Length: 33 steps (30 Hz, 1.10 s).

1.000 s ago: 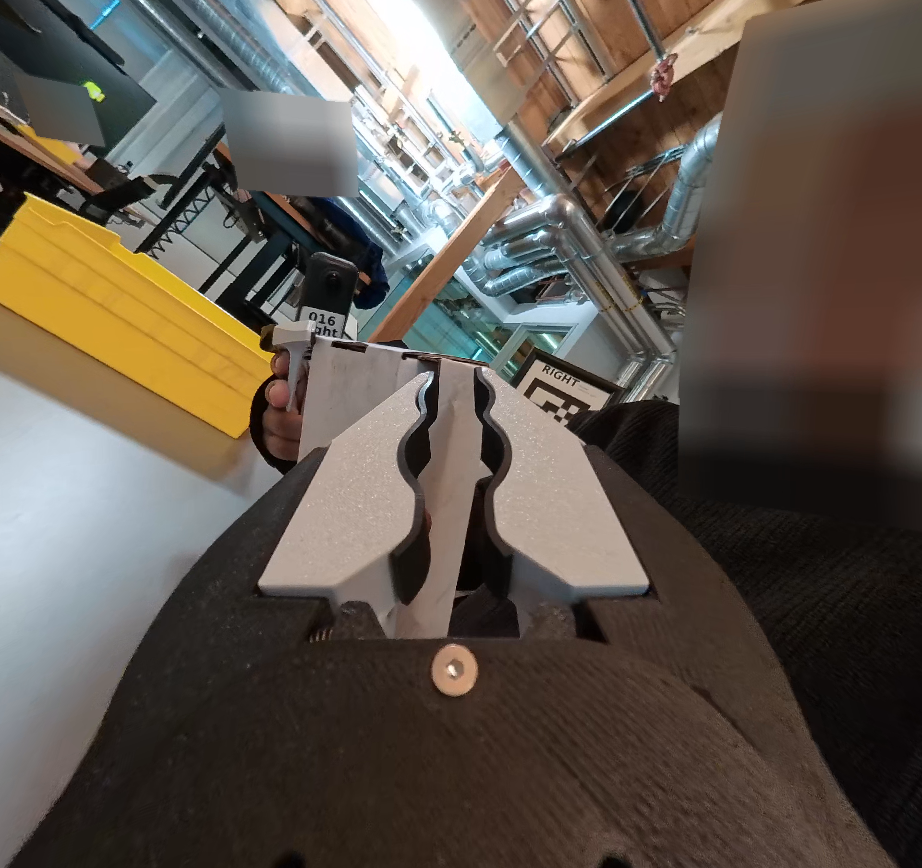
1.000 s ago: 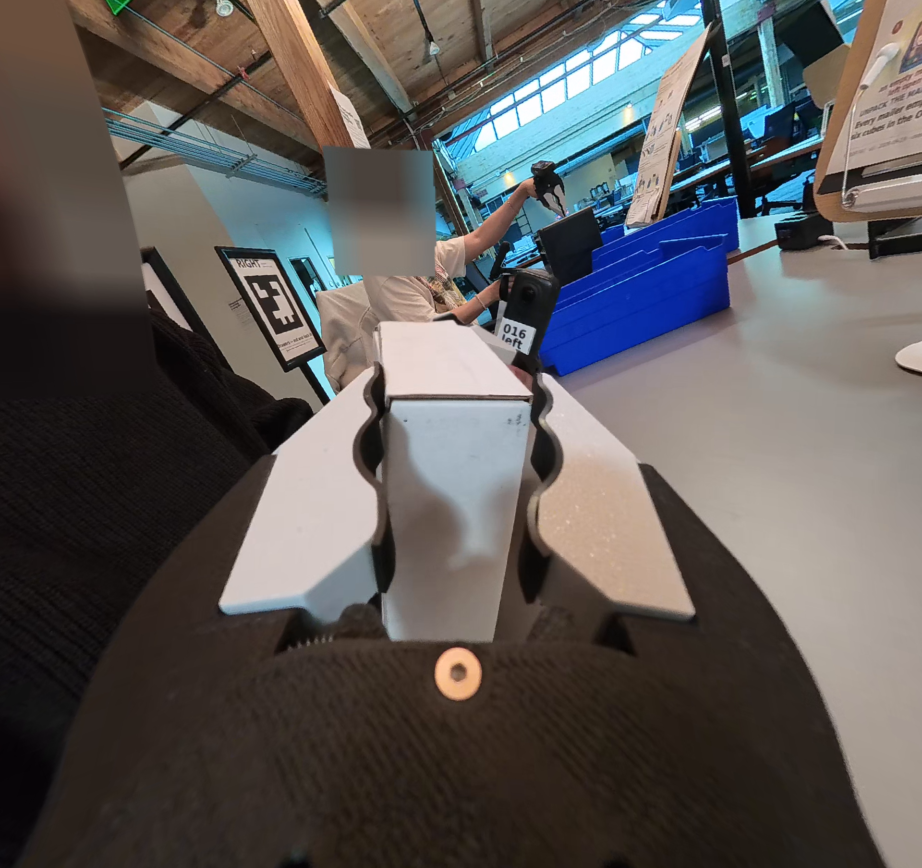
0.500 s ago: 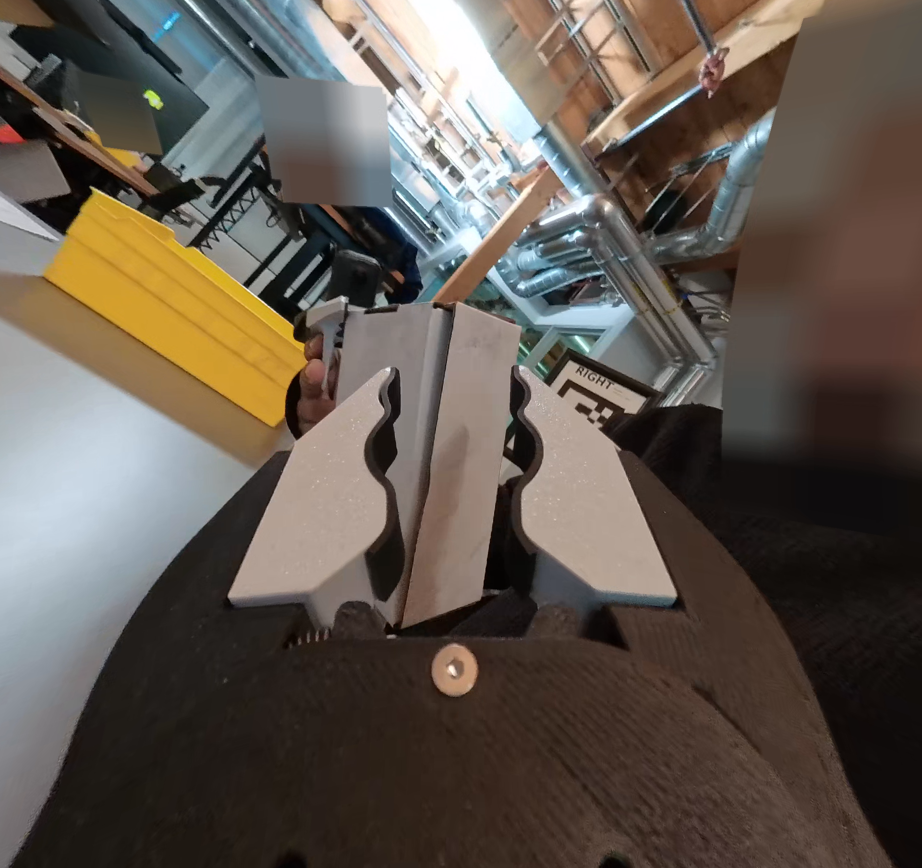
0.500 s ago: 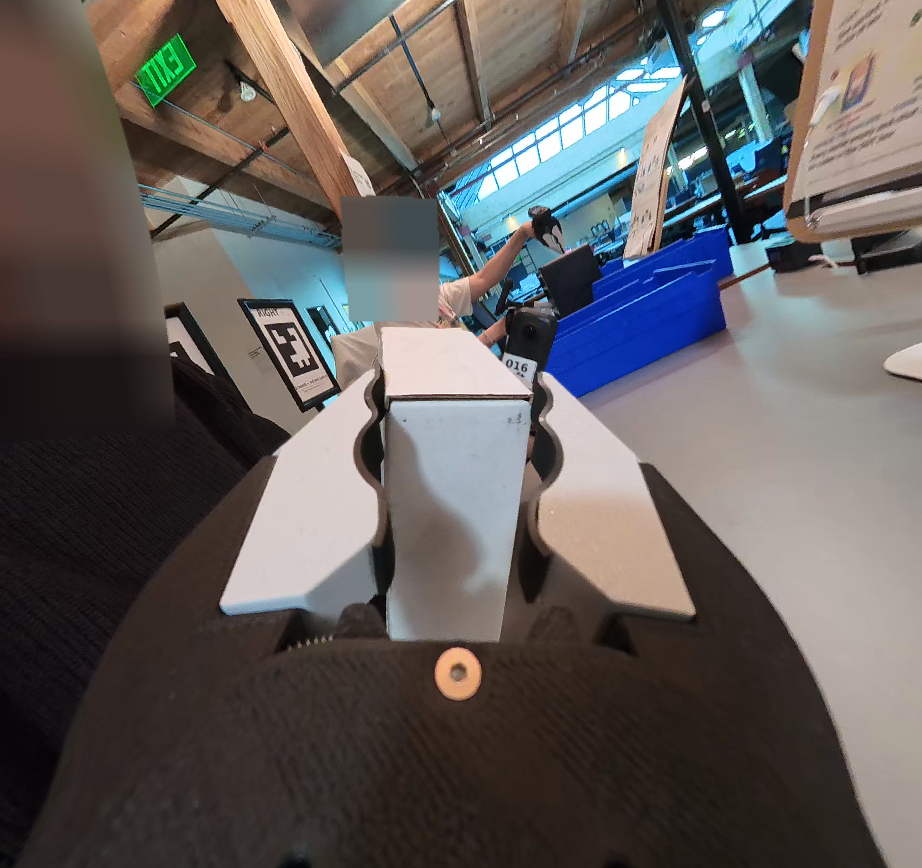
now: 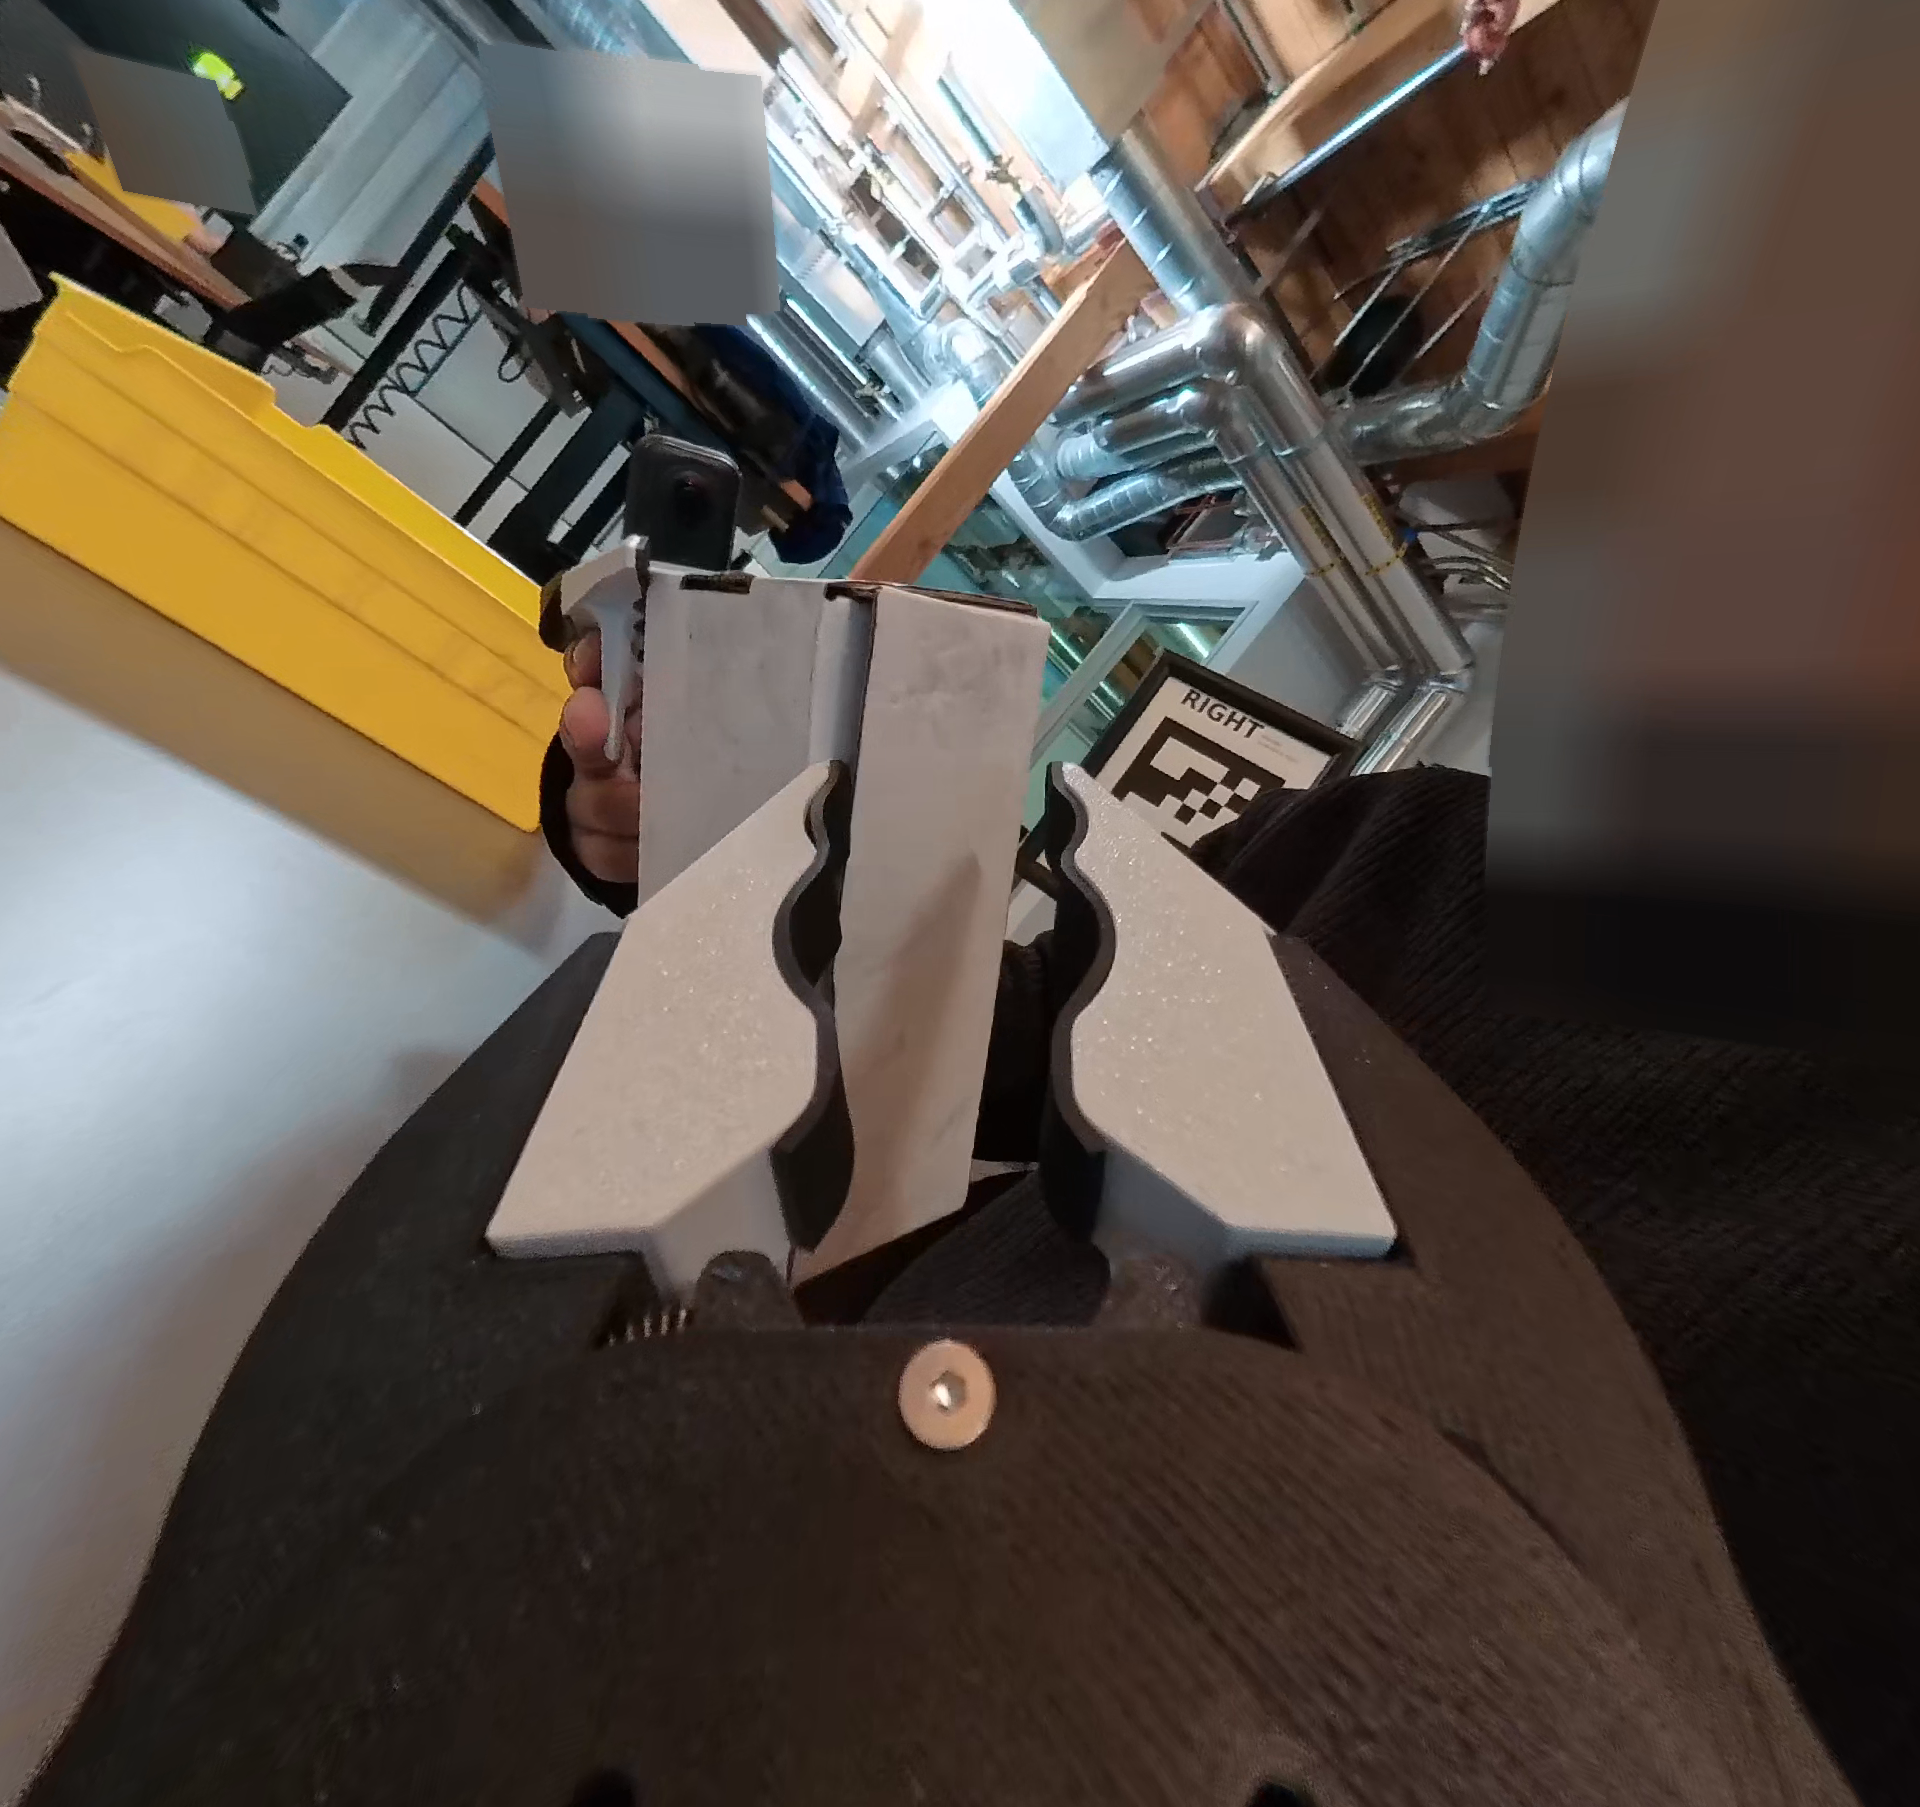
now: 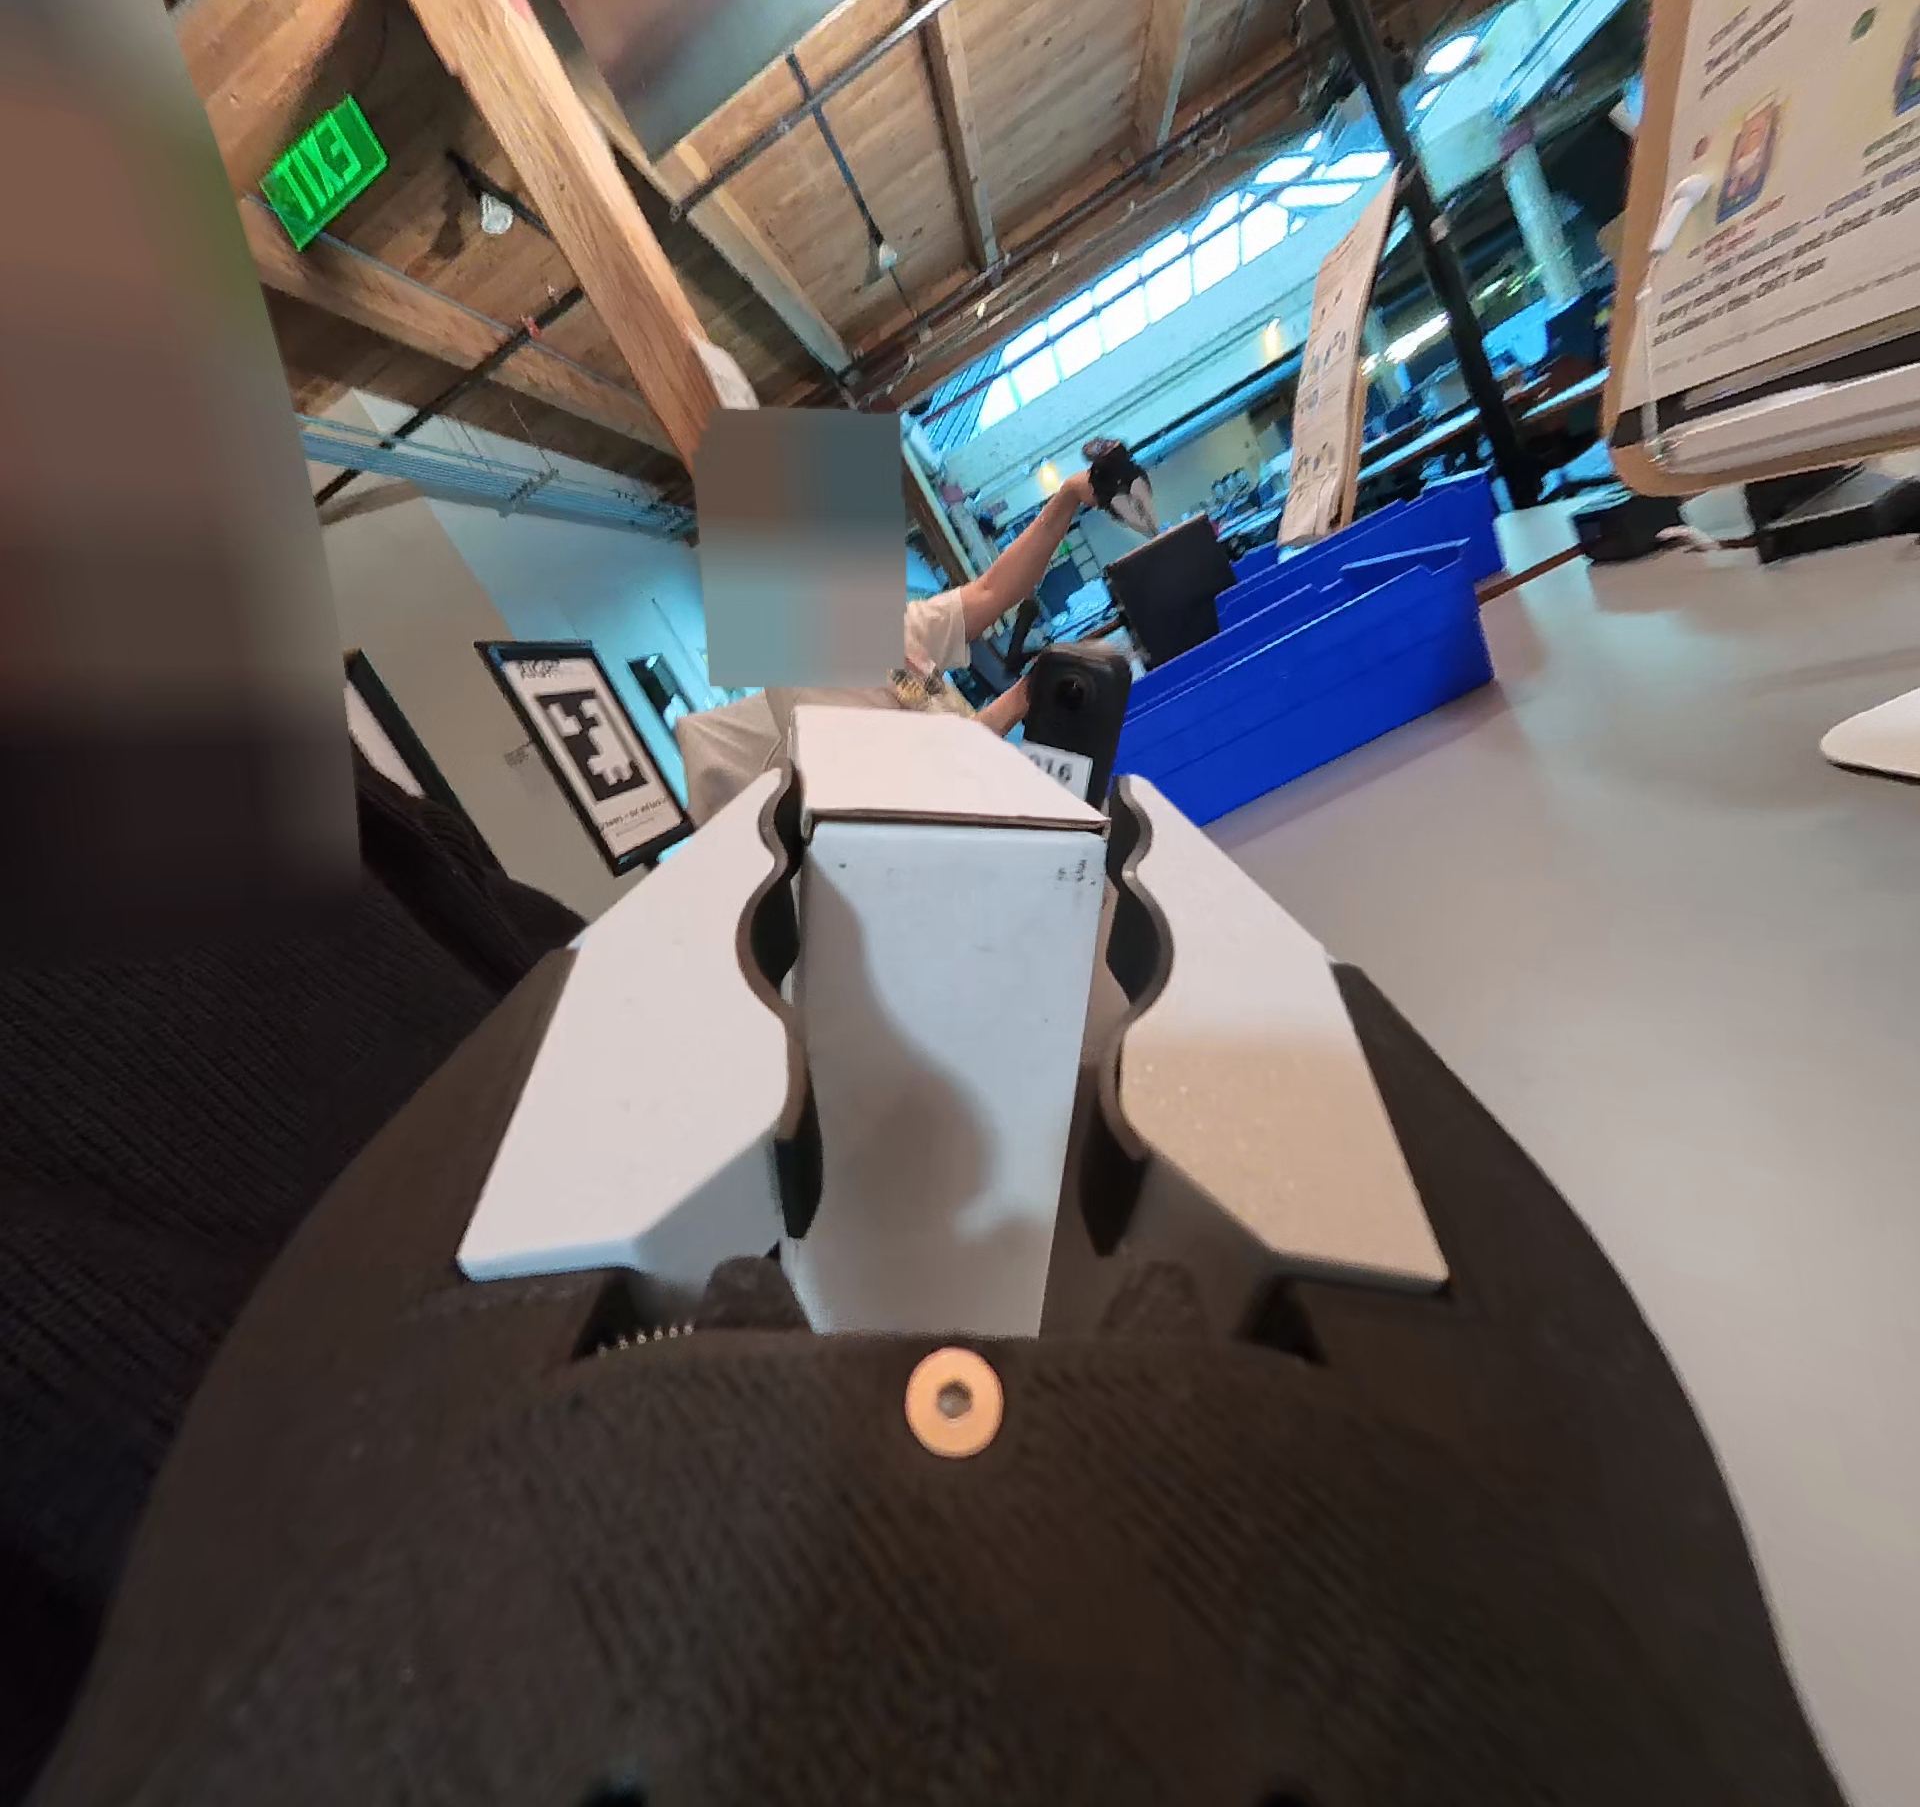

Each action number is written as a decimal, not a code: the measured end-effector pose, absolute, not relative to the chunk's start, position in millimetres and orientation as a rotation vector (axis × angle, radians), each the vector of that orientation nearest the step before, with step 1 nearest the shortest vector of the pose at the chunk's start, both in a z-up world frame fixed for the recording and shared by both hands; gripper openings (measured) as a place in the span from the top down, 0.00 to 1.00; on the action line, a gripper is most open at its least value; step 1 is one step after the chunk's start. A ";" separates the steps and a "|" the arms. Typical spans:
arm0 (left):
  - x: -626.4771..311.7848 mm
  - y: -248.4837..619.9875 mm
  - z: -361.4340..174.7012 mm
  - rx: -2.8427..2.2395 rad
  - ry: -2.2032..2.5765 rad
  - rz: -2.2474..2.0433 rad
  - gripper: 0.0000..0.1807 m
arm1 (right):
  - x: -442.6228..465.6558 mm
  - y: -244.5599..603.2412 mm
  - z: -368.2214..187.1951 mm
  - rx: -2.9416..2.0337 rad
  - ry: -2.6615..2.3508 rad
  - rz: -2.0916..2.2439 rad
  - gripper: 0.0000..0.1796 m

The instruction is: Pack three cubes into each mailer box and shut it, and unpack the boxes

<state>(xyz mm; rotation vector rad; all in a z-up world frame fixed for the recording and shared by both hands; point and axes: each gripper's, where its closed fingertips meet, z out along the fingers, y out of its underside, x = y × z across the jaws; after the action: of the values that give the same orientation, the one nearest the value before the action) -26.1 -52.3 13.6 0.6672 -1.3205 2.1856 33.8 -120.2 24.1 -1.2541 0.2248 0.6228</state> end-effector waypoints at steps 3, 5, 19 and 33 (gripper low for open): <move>-21.0 -54.3 6.8 0.714 -1.340 2.168 0.79 | 43.3 -119.4 22.6 -1.219 0.277 0.608 0.67; -18.0 -53.5 6.2 0.734 -1.315 2.167 0.80 | 47.4 -118.5 21.3 -1.202 0.307 0.618 0.67; -19.4 -52.5 17.5 0.684 -1.072 2.108 0.96 | 44.9 -116.3 27.2 -1.112 0.321 0.731 0.67; -23.1 -56.2 22.3 0.630 -0.971 2.097 0.99 | 42.4 -114.5 26.5 -1.094 0.321 0.781 0.67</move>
<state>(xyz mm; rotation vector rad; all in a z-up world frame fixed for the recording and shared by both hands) -23.1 -56.2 22.3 0.6295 -0.9709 2.0970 42.4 -114.5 26.5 -1.0937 0.3210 0.7811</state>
